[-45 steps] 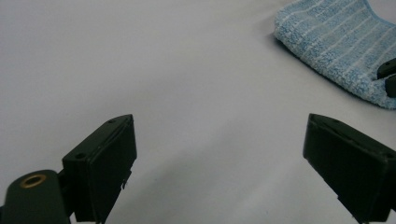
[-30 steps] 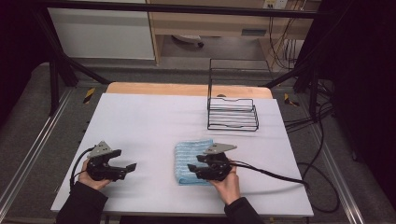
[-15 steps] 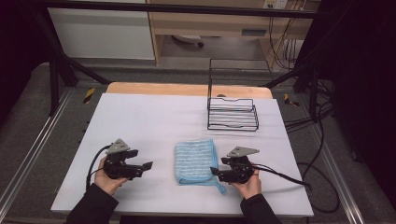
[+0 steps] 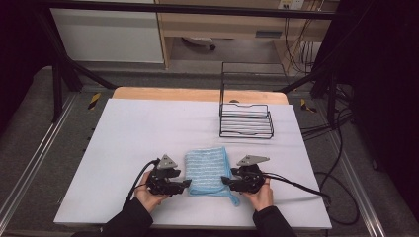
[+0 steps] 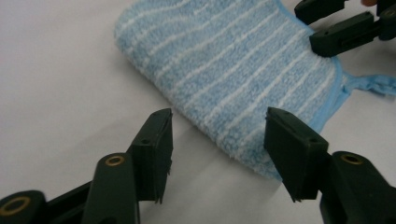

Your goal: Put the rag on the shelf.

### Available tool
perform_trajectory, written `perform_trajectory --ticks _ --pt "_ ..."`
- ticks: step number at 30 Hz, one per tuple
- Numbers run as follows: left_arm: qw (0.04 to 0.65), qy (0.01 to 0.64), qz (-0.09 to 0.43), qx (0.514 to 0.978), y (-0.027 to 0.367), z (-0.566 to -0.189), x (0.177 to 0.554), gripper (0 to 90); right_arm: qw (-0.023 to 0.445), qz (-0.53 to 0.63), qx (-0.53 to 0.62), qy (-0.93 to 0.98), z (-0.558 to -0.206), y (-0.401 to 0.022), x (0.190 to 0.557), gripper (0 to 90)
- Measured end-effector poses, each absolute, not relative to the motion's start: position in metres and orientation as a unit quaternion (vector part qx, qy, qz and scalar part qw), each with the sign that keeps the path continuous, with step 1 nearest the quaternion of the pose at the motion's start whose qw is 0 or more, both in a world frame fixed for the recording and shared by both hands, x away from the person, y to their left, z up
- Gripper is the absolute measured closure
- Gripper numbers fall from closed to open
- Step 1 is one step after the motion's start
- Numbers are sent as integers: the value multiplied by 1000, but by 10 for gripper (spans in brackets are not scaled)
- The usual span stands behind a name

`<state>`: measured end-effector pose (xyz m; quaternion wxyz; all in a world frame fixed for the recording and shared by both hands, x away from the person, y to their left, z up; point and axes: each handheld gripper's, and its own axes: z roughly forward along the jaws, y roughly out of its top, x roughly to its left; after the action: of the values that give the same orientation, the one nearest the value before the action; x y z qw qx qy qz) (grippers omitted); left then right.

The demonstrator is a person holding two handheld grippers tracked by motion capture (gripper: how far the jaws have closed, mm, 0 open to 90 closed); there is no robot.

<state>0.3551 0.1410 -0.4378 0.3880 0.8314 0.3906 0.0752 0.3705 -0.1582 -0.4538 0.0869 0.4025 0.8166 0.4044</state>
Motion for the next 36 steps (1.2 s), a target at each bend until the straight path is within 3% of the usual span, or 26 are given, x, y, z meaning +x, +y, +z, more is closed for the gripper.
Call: perform_trajectory --ticks 9,19,28,33,36 --pt "379 404 53 831 138 -448 351 577 63 407 420 809 -455 -158 370 556" --pt "373 417 49 827 128 -448 346 847 38 412 439 797 -455 -156 370 736" --pt "382 415 42 825 136 -444 347 881 27 426 456 781 -450 -154 364 775" --pt "380 408 45 829 150 -435 342 882 8 442 455 773 -448 -145 355 769" --pt "379 406 36 831 155 -436 339 878 20 436 448 780 -450 -140 352 745"
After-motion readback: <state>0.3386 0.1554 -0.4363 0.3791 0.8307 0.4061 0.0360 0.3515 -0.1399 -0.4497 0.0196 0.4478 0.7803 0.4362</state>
